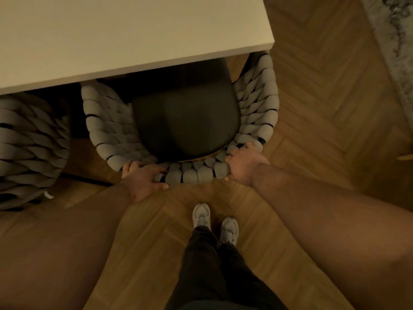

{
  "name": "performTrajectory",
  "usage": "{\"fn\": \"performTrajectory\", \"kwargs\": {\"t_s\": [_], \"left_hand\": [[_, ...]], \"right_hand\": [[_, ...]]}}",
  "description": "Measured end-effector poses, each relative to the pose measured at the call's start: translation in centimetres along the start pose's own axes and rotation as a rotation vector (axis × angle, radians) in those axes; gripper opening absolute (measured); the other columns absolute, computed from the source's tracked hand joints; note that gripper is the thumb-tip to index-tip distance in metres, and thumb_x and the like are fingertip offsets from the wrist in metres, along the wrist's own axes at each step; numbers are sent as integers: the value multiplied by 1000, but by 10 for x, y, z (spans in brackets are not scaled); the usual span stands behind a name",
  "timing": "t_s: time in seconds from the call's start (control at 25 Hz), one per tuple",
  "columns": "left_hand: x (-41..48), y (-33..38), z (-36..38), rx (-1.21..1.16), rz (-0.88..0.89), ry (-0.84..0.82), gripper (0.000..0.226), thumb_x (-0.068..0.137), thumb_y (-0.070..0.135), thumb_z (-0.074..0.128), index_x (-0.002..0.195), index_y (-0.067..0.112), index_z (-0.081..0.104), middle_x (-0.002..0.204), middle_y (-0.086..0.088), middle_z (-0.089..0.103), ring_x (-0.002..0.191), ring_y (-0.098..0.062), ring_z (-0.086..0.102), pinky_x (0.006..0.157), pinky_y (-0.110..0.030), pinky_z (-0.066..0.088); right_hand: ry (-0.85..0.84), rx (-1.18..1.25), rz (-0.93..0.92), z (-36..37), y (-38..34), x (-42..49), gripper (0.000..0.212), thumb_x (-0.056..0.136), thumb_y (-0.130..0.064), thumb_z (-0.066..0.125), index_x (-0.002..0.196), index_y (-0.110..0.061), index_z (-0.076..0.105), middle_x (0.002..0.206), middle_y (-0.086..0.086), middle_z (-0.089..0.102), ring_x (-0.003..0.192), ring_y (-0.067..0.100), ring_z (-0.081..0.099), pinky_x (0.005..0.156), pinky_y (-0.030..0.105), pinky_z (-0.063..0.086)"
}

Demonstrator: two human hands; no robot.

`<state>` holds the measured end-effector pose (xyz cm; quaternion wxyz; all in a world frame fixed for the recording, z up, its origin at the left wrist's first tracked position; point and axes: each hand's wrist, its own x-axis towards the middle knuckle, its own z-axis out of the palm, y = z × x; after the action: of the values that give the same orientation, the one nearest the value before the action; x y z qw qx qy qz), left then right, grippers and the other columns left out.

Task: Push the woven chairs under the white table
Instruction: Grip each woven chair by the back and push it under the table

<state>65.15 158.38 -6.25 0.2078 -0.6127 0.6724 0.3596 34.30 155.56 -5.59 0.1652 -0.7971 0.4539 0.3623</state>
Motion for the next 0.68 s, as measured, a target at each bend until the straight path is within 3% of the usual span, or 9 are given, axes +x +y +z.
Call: {"fn": "performTrajectory", "kwargs": {"t_s": [0.12,0.2,0.36,0.48,0.56,0.68], "left_hand": [[0,0,-2,4,9,-15,51,96,61,56,144,50,45,155,9,42,148,-30,18,121,-48,3],[0,1,-1,33,9,-21,50,97,61,55,144,50,45,156,11,42,148,-30,19,120,-49,5],[0,2,2,96,-14,-23,54,95,65,53,146,51,42,157,11,43,149,-30,23,121,-51,10],[-4,14,-7,172,-82,-59,61,95,68,51,151,49,38,159,5,41,150,-31,25,122,-51,14],[-10,27,-8,318,-146,-64,63,96,67,50,153,42,38,156,0,47,146,-28,36,121,-52,19],[-14,57,-13,302,-184,29,36,94,50,60,125,32,61,129,-1,66,118,-25,60,110,-49,43]], "right_hand": [[80,126,2,6,-9,-1,40,101,-32,51,138,-19,57,135,3,56,121,24,55,109,41,41],[90,219,3,8,-11,-4,46,98,-22,53,144,-20,53,139,4,54,123,25,55,109,41,43],[22,330,-21,-8,-6,-23,62,98,-27,59,156,-30,37,142,7,53,124,28,55,102,41,48],[46,486,7,-15,5,-43,53,99,-32,60,150,-30,48,139,3,58,123,25,57,90,32,46],[109,631,79,-11,21,-64,49,99,-38,62,147,-33,52,137,0,61,121,22,58,88,31,46],[158,758,194,-2,59,-98,46,97,-47,64,141,-34,58,130,-5,65,120,19,60,96,35,52]]}}
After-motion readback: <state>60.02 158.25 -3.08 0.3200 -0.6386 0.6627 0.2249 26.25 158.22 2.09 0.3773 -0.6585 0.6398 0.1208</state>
